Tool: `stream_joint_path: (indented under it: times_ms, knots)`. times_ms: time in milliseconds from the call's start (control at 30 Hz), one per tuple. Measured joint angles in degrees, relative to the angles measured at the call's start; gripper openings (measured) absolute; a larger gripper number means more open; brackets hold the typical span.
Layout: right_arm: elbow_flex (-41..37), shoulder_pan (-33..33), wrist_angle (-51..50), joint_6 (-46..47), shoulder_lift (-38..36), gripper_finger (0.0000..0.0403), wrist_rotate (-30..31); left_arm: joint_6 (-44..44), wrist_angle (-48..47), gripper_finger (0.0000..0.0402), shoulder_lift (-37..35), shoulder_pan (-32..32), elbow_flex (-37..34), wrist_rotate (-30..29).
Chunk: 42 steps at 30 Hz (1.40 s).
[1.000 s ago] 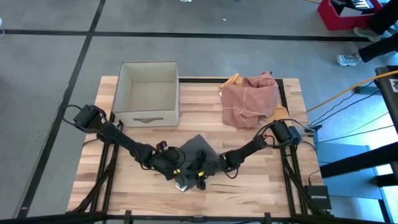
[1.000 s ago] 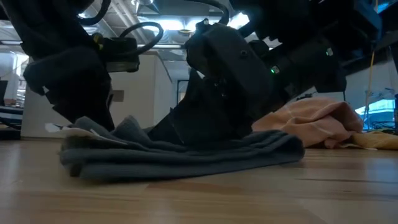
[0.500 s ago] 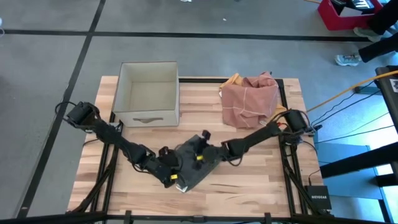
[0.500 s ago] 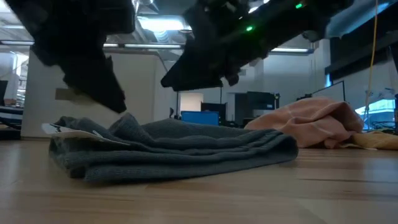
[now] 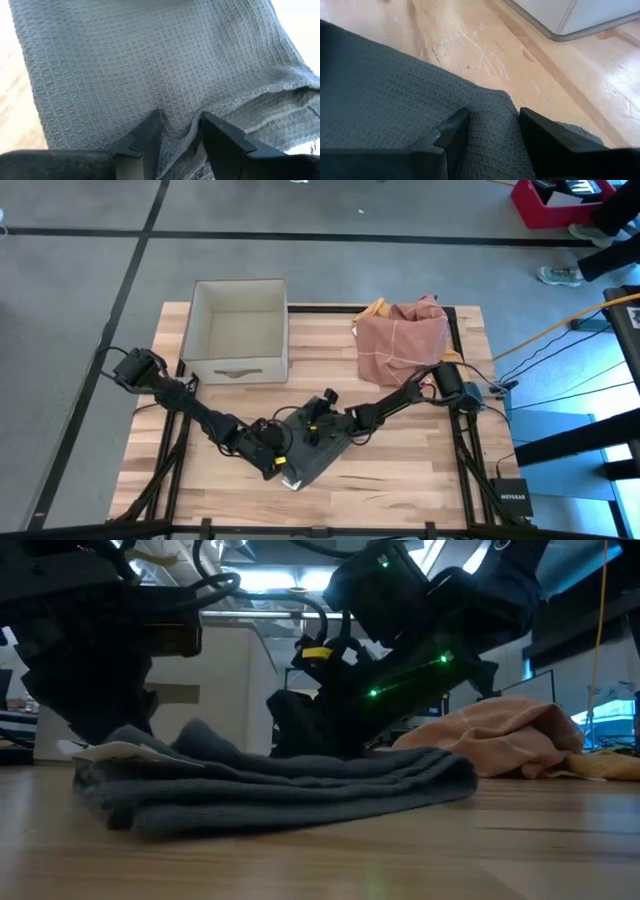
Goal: Fold towel
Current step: Fold the grey towel
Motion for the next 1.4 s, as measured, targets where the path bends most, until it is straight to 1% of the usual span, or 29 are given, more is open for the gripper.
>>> stream_joint_path:
  times_ms: [67,133,200,267,367,433,500,567,667,767,833,900,1000,1067,1133,1200,1267,1333,1400]
  knots:
    - [0.38,0.04,-1.77,-1.97,-1.64,0.0182,-0.75,1.26,0.19,0.0132,-0.96,0.00,0.23,0.67]
    - [0.81,0.11,-4.94,-4.77,-4.64,0.0182,-1.67,1.04,-1.09,0.0132,-2.28,0.22,0.92,3.05]
    - [1.57,0.53,-7.58,-5.99,-8.80,0.0182,-3.06,0.86,-1.96,0.0132,-4.54,0.14,1.37,6.02]
    - [2.31,1.01,-10.02,-6.10,-13.55,0.0182,-4.17,1.09,-0.87,0.0132,-7.22,-0.03,2.34,6.99]
    - [2.42,2.75,-15.70,-5.96,-18.44,0.0182,-7.16,3.77,-0.56,0.0132,-10.62,-0.21,2.93,5.77]
    - [2.31,4.75,-20.24,-5.96,-20.06,0.0182,-10.24,5.63,-0.92,0.0132,-11.77,-0.16,2.89,2.93]
    - [1.80,7.35,-21.75,-5.90,-20.42,0.0182,-12.59,6.78,-0.48,0.0132,-12.02,-0.15,2.91,-2.06]
    - [-0.09,10.06,-20.38,-5.81,-19.24,0.0182,-12.81,6.85,-0.36,0.0132,-10.96,-0.13,2.77,-4.81]
    - [-4.86,13.25,-11.77,-6.97,-15.12,0.0182,-10.49,8.69,-0.98,0.0132,-7.89,-0.09,2.32,-5.48]
    - [-8.82,14.05,2.16,-7.42,-10.72,0.0182,-9.18,9.51,-0.92,0.0132,-4.39,0.12,2.38,-5.77]
    - [-9.40,13.95,5.88,-7.92,-8.24,0.0182,-8.85,7.75,-1.75,0.0132,-1.90,0.28,2.41,-5.61]
    - [-9.49,13.73,6.06,-8.29,-6.30,0.0182,-7.43,6.57,-2.88,0.0132,0.11,0.37,2.44,-5.64]
    - [-9.25,13.41,6.33,-9.05,-4.89,0.0182,-6.97,5.55,-3.35,0.0132,0.95,0.35,2.68,-5.78]
    - [-8.89,13.11,6.25,-9.10,-4.68,0.0182,-7.24,5.43,-4.39,0.0132,-0.07,0.71,3.07,-4.10]
    - [-7.95,13.09,4.84,-9.39,-5.66,0.0182,-7.35,5.27,-7.58,0.0132,-2.18,0.85,4.04,-2.45]
    - [-6.88,13.16,1.33,-9.92,-8.15,0.0182,-8.20,5.33,-8.81,0.0132,-5.17,1.09,5.69,-2.66]
    - [-4.91,13.16,-2.22,-9.88,-12.20,0.0182,-8.67,5.31,-6.66,0.0132,-7.75,1.01,6.76,-5.31]
    - [-2.50,13.18,-7.26,-8.68,-17.38,0.0182,-9.39,6.00,-4.58,0.0132,-8.54,1.11,6.90,-8.05]
    - [-0.95,13.25,-14.24,-5.33,-21.46,0.0182,-10.99,9.64,-1.46,0.0132,-8.42,1.25,6.78,-9.23]
